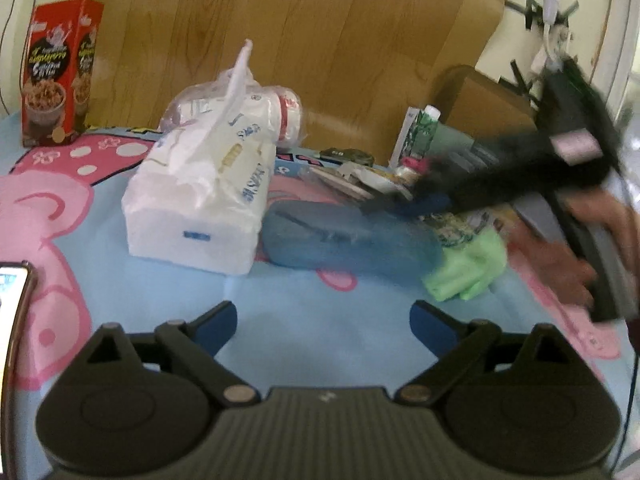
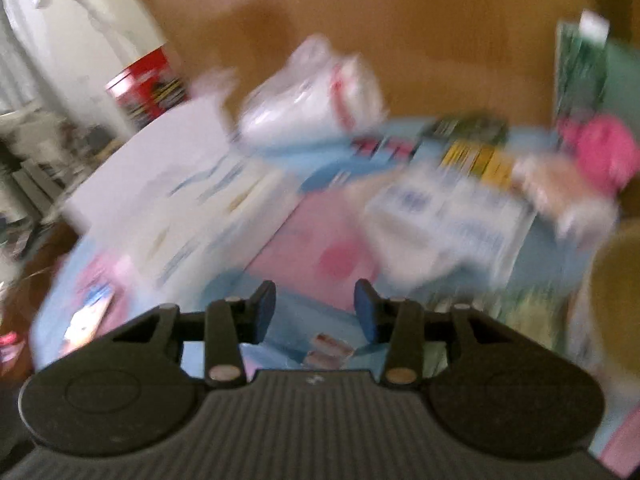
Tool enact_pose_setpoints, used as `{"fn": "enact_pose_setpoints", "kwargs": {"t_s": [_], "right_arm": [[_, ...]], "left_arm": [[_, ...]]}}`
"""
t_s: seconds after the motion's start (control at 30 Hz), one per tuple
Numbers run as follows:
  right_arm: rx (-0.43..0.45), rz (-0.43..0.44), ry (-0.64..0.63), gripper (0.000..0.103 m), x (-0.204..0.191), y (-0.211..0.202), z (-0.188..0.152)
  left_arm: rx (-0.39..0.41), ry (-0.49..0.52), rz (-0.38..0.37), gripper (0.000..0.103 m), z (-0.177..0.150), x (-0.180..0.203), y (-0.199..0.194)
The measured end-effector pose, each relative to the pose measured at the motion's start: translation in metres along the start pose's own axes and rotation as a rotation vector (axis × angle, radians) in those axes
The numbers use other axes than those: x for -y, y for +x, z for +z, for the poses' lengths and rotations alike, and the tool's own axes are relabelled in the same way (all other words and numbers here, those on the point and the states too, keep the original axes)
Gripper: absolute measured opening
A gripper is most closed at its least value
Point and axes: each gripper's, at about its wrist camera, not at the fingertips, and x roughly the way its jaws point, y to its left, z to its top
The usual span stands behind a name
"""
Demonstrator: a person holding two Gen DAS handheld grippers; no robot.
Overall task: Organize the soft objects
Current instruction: 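Grasp the blue plastic case with the left gripper, then carry the blue case into the pink tin and open the left gripper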
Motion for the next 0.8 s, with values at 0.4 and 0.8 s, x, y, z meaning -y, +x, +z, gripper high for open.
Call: {"fn": "enact_pose_setpoints", "kwargs": {"t_s": [0.4, 0.8], "right_arm": [[0.128, -0.009, -0.268, 0.074, -0.058, -0.049, -0.103], [0.189, -0.158, -0.420, 0.069, -0.077, -0.013, -0.122]], "left_arm": [[-0.082, -0.185, -0.129, 0.094, 0.025, -0.020, 0.003], [-0.150, -0.109, -0.075, 0.057, 0.016, 0.035, 0.020]]}}
